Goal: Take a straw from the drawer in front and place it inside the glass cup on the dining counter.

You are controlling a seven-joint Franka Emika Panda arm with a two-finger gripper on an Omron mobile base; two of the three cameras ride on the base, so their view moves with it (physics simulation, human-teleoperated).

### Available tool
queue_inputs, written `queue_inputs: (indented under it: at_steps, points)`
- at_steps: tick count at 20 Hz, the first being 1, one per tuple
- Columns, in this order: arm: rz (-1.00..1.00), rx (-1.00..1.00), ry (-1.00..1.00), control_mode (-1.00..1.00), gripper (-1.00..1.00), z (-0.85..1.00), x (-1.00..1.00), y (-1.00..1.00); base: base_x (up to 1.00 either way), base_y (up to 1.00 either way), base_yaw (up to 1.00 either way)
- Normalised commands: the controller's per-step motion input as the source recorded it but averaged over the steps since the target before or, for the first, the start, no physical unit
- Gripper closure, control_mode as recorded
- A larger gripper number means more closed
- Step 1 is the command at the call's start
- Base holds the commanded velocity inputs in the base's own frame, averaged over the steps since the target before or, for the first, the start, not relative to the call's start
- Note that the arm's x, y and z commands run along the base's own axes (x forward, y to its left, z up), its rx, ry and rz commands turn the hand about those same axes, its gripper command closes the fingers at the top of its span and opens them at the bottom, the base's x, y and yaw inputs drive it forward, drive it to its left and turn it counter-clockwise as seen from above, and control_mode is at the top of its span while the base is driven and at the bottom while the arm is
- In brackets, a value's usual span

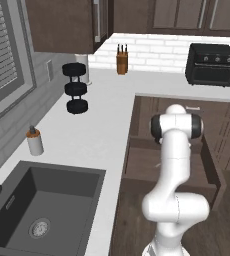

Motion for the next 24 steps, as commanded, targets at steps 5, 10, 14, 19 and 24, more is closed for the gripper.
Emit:
queue_inputs:
  at_steps: [5,10,14,19,24]
  points:
    - [0.09,0.00,0.00,-1.00,-1.00,-0.24,0.35,0.00,0.00,0.00,0.00]
    - [0.08,0.00,0.00,-1.00,-1.00,-0.26,0.20,0.00,0.00,0.00,0.00]
    - [0.06,0.00,0.00,-1.00,-1.00,-0.34,0.02,0.00,0.00,0.00,0.00]
    - [0.03,0.00,0.00,-1.00,1.00,-0.44,0.00,0.00,0.00,0.00,0.00]
    - [0.03,0.00,0.00,-1.00,1.00,-0.44,-0.08,0.00,0.00,0.00,0.00]
